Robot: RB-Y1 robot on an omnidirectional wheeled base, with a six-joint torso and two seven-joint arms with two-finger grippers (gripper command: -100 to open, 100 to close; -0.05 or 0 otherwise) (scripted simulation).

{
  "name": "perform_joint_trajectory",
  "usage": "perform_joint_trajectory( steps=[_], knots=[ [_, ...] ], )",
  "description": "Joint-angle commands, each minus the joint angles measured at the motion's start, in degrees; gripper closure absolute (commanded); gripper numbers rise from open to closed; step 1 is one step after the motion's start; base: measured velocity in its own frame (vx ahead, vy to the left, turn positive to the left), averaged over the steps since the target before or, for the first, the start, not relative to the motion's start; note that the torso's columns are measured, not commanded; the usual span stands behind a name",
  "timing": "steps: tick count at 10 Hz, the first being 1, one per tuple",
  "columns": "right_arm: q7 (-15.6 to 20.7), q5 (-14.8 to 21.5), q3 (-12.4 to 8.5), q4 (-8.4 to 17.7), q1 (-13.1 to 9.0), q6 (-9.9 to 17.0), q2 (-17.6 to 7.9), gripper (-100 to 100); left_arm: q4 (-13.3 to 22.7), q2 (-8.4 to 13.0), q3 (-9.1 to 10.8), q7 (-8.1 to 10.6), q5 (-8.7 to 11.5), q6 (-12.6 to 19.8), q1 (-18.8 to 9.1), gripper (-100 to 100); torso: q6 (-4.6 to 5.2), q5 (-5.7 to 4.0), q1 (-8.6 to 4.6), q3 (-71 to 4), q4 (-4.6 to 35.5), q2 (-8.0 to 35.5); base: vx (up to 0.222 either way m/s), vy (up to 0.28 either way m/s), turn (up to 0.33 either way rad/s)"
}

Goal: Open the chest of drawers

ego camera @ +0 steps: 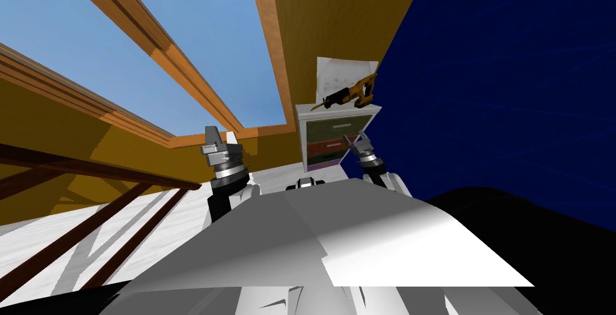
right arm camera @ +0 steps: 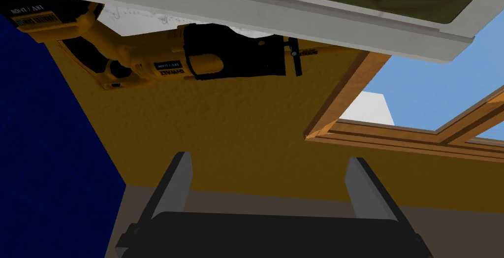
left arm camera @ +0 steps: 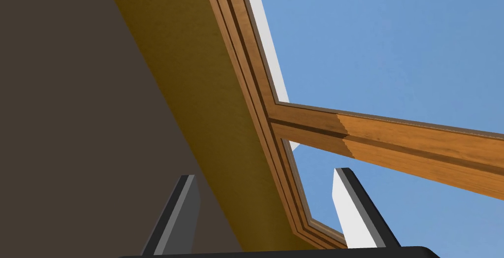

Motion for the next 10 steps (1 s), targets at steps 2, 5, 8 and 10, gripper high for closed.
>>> perform_joint_trajectory(
  steps=[2,5,8,10],
  knots=[
    [5.7,4.3,-2.5,1.7,0.0,0.7,-0.1,-100,0.0,0.0,0.00,0.00,0.0,0.0,0.0,0,0.00,-0.02,-0.06,0.0,0.0,0.0,0.049,0.040,0.046],
    [9.8,8.2,-4.7,3.1,0.0,1.6,-0.4,-100,0.0,0.0,0.00,0.00,0.0,0.0,0.0,0,-0.01,-0.01,0.00,0.0,0.0,0.0,0.056,0.046,0.058],
    [13.5,10.2,-5.7,3.8,0.0,2.1,-0.6,-100,0.0,0.0,0.00,0.00,0.0,0.0,0.0,0,0.00,-0.01,-0.01,0.0,0.0,0.0,0.054,0.051,0.035],
    [17.3,13.9,-7.8,5.2,0.0,2.9,-1.0,-100,0.0,0.0,0.00,0.00,0.0,0.0,0.0,0,0.00,-0.03,-0.05,0.0,0.0,0.0,0.060,0.048,0.062]
  ],
)
